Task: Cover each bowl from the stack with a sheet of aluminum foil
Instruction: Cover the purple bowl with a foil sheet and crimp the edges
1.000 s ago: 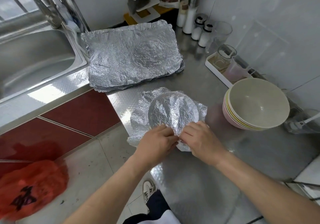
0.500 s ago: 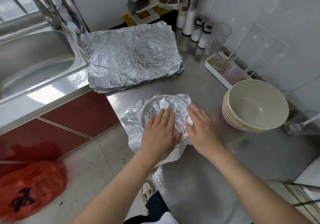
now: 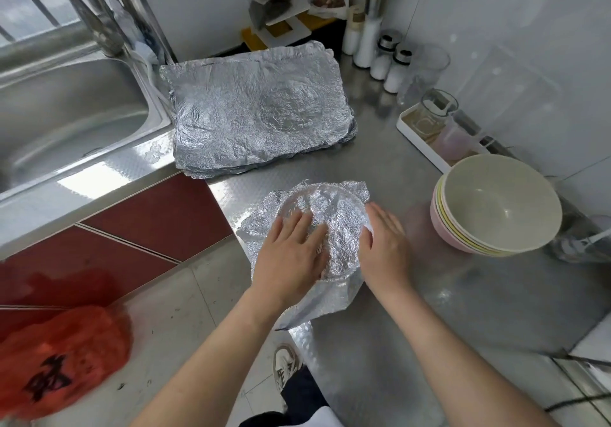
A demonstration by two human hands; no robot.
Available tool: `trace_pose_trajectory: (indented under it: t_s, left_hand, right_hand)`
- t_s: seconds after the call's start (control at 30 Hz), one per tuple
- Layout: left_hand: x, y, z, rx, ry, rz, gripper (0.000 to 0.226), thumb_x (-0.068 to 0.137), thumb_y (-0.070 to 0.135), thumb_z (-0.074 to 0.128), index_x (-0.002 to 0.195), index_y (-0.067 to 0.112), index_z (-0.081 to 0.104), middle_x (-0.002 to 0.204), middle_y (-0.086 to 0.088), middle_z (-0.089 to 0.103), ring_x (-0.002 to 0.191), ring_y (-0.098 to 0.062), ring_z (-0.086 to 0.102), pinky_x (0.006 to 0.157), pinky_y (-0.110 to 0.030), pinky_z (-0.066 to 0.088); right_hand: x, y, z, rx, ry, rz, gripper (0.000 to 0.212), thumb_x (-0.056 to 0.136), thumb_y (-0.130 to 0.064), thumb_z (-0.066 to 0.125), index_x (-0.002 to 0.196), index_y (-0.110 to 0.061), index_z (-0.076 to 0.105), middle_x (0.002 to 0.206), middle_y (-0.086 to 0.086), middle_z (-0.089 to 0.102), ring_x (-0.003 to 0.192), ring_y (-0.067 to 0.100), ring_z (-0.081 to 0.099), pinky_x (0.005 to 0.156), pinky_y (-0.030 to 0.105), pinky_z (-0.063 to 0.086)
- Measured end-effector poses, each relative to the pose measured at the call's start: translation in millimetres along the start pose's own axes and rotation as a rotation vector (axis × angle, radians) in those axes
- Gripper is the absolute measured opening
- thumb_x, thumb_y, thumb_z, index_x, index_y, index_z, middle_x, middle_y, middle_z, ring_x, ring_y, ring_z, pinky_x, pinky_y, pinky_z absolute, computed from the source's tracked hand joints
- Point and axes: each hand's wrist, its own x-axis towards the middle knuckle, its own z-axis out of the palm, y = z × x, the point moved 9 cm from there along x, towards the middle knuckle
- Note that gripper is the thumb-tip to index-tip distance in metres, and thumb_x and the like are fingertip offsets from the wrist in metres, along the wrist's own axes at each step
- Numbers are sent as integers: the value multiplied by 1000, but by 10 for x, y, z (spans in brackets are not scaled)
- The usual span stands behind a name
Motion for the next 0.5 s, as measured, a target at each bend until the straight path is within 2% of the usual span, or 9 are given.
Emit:
trace_pose_trajectory:
  t_s: [0.07, 0.13, 0.2, 0.27, 0.4, 0.5]
  left_hand:
    - [-20, 9, -73, -36, 46, 13, 45, 97, 44, 35, 127, 20, 59, 138, -8, 54, 133, -29, 45, 110, -50, 36]
    - [-48, -4, -222, -148, 143, 31, 37, 96, 40, 42, 112, 17, 67, 122, -3, 64, 120, -25, 53, 102, -45, 44]
    - [-123, -8, -340, -272, 221, 84, 28, 93, 37, 53, 94, 17, 73, 98, 3, 67, 95, -20, 58, 80, -37, 52]
    - [-232, 19, -359, -319, 209, 151, 28, 91, 40, 56, 86, 20, 76, 87, 7, 65, 83, -16, 57, 69, -29, 49]
    - [-379, 10, -245, -305, 124, 235, 29, 90, 47, 58, 91, 25, 76, 89, 9, 64, 83, -13, 56, 68, -26, 49]
    - [-387, 41, -266, -262, 169, 292, 27, 92, 41, 57, 91, 22, 77, 87, 8, 66, 81, -14, 57, 68, -27, 48]
  right_hand:
    - [0, -62, -35, -46, 51, -55, 40, 86, -8, 49, 123, 2, 60, 129, 18, 59, 119, 36, 55, 103, 38, 40]
    - [-33, -238, -83, -75, 84, -189, 35, 88, -9, 49, 119, -1, 63, 128, 15, 60, 118, 32, 54, 101, 40, 39]
    - [-145, -479, -86, -57, 27, -368, 24, 89, -11, 56, 109, -7, 68, 120, 9, 65, 111, 27, 56, 94, 41, 43]
    - [-307, -653, -40, -40, -99, -508, 14, 90, -19, 59, 98, -14, 70, 106, 0, 65, 98, 22, 57, 83, 38, 45]
    - [-464, -635, 74, -26, -286, -574, 22, 93, -32, 54, 85, -18, 68, 89, -6, 57, 81, 16, 50, 72, 33, 44]
    - [-528, -619, 89, -36, -340, -633, 25, 92, -35, 54, 84, -16, 68, 85, -5, 56, 78, 15, 50, 71, 28, 42]
